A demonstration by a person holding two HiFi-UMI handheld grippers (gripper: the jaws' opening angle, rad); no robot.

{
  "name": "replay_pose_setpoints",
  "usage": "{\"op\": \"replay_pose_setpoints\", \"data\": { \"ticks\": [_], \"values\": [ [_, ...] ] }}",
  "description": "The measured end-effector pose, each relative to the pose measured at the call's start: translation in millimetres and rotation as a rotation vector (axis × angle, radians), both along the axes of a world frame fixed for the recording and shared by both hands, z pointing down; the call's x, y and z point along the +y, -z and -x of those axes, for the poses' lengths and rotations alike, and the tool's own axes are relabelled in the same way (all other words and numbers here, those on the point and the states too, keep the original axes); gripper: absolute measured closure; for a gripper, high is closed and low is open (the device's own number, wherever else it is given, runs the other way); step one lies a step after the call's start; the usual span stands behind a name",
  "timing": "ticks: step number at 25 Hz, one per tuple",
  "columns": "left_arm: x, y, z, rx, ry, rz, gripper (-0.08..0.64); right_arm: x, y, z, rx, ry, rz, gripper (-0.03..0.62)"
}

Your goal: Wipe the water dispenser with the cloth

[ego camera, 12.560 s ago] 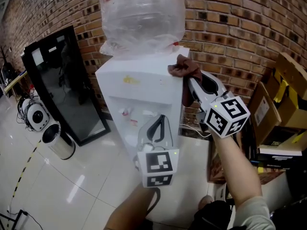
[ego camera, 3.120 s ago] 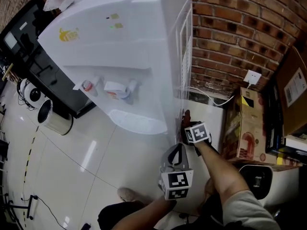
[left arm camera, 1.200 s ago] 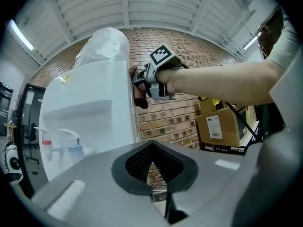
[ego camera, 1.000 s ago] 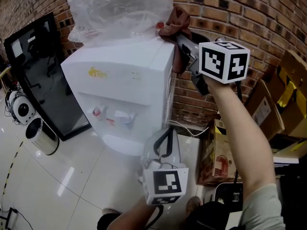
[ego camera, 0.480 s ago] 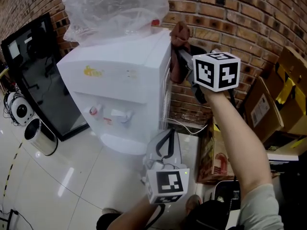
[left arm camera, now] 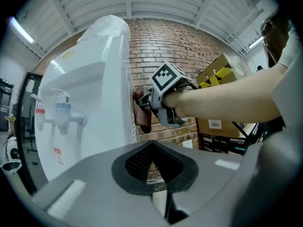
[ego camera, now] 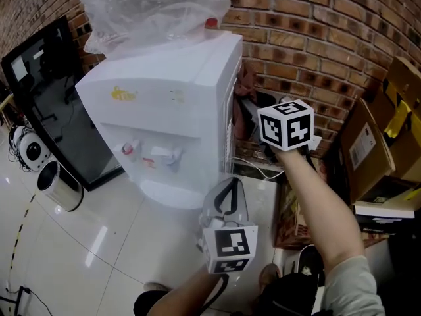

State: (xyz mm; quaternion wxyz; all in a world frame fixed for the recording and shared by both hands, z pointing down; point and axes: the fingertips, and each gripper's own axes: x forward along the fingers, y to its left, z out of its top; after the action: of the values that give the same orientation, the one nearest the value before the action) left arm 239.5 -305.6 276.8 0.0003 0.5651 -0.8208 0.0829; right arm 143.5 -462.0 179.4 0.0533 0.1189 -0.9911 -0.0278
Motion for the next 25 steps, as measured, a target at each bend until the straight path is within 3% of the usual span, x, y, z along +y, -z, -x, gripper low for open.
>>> {"op": "replay_pose_setpoints", "data": {
  "ticks": [4,10,18,22,25],
  "values": [
    [-1.1,-15.9,-1.0,0.002,0.000,0.029,0.560,0.7,-37.6,1.4,0.026,0.006,0.027,0.500],
    [-7.2,-53.3,-3.8,0.076,-0.027,0.067,0.560,3.7,-90.7,1.4,0.052,0.028,0.047,0.500],
    [-13.3,-86.4,-7.3,0.103,-0.017,0.100,0.560,8.3,-186.6,-2.6,0.144,0.053,0.058,0.499],
    [-20.5,-100.1,-6.2,0.122,0.024,0.090,0.560,12.5,-231.7,-4.7,0.170,0.060,0.100,0.499],
    [-24.3,-115.9,-3.3,0.178,0.075,0.085,0.560,16.5,-261.5,-7.2,0.201,0.071,0.120,0.499]
  ]
}}
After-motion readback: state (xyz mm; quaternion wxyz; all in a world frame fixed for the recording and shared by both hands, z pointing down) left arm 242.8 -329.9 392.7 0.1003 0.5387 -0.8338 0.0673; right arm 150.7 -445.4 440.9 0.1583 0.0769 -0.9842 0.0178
